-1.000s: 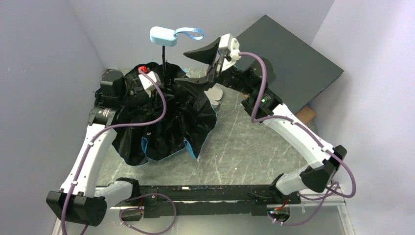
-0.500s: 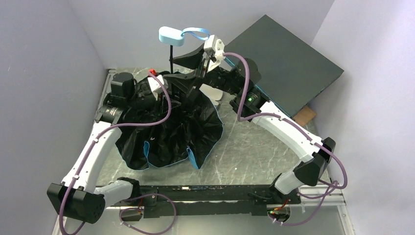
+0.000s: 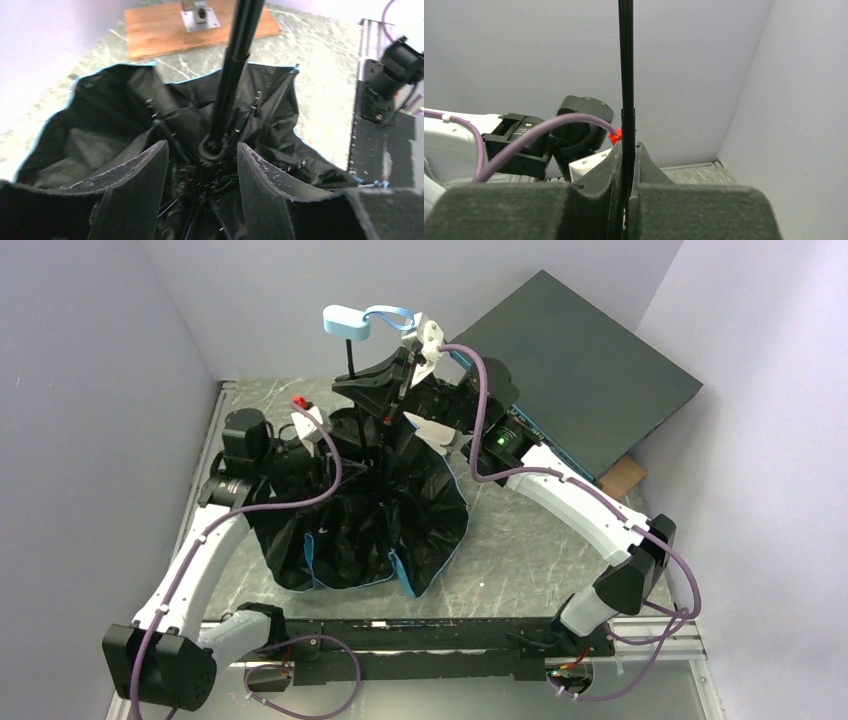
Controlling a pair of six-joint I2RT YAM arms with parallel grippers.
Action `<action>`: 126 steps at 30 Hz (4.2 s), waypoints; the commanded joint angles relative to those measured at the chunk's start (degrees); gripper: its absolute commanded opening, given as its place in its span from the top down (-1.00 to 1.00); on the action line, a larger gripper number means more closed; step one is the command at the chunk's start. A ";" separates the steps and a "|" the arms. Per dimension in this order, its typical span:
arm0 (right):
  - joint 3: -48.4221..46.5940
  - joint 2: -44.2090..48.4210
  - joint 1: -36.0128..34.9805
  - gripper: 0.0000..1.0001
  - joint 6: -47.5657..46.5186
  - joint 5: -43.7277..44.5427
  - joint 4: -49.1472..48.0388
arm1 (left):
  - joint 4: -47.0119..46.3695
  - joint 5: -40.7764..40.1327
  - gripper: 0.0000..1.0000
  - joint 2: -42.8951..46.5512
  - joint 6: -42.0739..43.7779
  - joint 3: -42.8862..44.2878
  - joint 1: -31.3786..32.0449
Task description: Open the umbrella
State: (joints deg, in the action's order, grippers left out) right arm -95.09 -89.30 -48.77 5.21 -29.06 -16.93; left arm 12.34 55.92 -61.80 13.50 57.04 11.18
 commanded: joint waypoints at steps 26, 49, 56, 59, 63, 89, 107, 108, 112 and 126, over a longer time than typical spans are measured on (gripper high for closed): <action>-14.38 -2.02 0.68 1.00 5.76 1.78 -5.35 | -16.55 -6.80 0.46 -2.80 0.72 -11.78 -2.32; -31.19 -5.42 1.80 1.00 10.20 1.20 -5.94 | -4.43 -10.74 0.19 -13.39 16.62 -9.29 -7.78; -35.26 -5.39 1.67 1.00 11.75 1.12 -5.41 | 1.05 -10.82 0.37 -11.42 19.79 -10.68 -9.85; -35.71 -5.02 1.56 1.00 12.29 1.65 -4.55 | 3.91 -10.23 0.31 -12.09 22.68 -11.76 -11.00; -33.82 -3.59 1.34 1.00 12.58 0.95 -5.06 | 7.33 -11.65 0.24 -13.91 26.17 -11.33 -12.54; -31.71 -0.50 1.19 1.00 14.54 -1.39 -7.19 | 8.81 -20.40 0.41 -20.44 27.80 -5.46 -14.54; -18.17 6.22 1.20 1.00 10.20 -0.79 -4.70 | 7.16 -16.36 1.00 -13.40 26.18 0.35 -16.36; -16.17 6.92 1.21 1.00 9.63 -0.53 -4.36 | 6.78 -15.95 1.00 -12.62 25.54 0.62 -16.32; -7.62 10.52 1.21 0.70 7.76 0.70 -4.00 | 5.39 -15.18 1.00 -9.69 22.30 2.83 -16.34; 18.95 22.71 1.26 -0.66 -2.07 5.29 3.91 | 2.95 -13.02 1.00 -5.78 16.24 16.16 -16.28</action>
State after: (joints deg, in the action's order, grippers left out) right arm -79.83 -65.98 -47.37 7.60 -24.88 -18.37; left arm 19.53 42.13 -69.87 31.51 69.30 -5.15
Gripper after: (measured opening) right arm 0.825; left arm 0.209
